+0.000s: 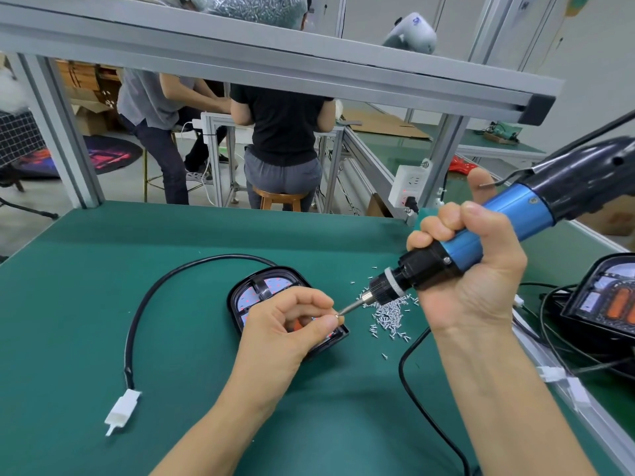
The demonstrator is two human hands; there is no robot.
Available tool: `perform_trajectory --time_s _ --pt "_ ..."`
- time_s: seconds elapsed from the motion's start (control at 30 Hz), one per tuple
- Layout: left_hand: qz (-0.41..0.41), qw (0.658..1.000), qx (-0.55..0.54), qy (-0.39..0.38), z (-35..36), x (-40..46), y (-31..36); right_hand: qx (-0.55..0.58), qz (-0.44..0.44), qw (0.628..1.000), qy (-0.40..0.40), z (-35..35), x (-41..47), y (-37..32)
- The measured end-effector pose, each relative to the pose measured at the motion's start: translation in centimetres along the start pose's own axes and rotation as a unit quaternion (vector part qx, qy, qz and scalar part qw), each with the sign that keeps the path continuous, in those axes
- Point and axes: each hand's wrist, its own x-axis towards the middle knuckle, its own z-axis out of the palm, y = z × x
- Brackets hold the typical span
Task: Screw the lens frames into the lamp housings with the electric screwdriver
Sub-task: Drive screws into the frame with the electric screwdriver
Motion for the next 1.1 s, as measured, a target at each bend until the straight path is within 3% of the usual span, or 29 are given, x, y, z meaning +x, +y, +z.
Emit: perform_trajectory --time_s 0.27,0.73,0.97,1.1 --pt "0.008 1.0 -0.003 0.012 0.0 -0.1 -0.3 -0.004 -0.001 1.0 -0.004 -0.1 -0.1 0.3" --pt "0.061 0.977 0.204 -0.025 -0.7 1.1 -1.1 -0.048 -0.036 0.998 0.008 -1.2 -0.5 2.1" --pt "0.02 0.988 0.154 -0.006 -1.2 1.5 -2.3 -0.058 -0.055 0.996 0.049 -1.2 -0.8 3.3" --pt "0.042 0.981 0.189 -0.011 -1.7 1.4 -2.5 -0.046 -0.039 0.996 0.062 -1.5 -0.9 3.8"
